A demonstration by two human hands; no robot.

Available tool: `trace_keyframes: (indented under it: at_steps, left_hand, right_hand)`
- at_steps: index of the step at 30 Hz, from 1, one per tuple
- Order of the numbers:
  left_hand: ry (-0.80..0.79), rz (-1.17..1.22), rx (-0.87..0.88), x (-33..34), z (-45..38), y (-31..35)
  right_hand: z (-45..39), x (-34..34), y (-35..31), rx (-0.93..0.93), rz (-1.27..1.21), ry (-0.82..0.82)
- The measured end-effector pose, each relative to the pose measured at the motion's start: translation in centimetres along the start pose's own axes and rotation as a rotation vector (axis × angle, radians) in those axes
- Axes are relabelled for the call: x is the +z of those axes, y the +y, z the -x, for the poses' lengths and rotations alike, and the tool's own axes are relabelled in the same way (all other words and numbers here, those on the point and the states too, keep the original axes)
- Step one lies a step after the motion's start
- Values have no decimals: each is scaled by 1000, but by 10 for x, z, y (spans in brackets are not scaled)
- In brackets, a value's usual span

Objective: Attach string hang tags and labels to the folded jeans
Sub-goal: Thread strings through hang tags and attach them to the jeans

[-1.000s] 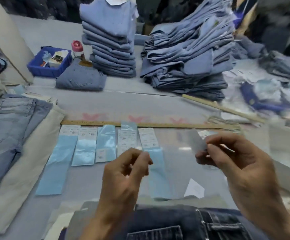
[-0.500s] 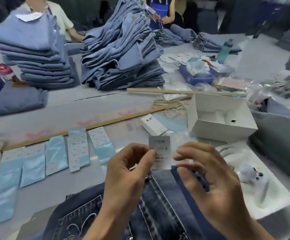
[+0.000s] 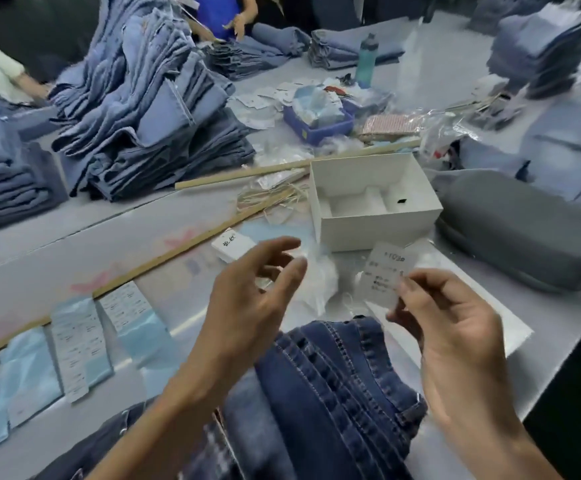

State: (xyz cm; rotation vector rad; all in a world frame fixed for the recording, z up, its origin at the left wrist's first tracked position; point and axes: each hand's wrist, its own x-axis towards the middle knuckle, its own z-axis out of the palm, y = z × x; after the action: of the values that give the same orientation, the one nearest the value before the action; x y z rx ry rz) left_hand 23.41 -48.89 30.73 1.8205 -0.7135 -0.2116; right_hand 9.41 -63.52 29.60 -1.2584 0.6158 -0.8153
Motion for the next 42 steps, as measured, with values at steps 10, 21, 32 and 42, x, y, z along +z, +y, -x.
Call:
trace_keyframes:
  at_steps: [10,21,32,42]
  left_hand:
    - [-1012,-819,234,148,-126,-130]
    - [-777,-825,272,236,-124,-213]
    - [-819,-687,55,239,-114,-222]
    - [-699,-382,299,137,-156,-147]
  right_hand:
    - [-36,-87,90,227,-18,354]
    - [-18,-118,147,338,29,475]
    - [-9,-108,147,356,21,434]
    - [-14,-113,108,232,-31,441]
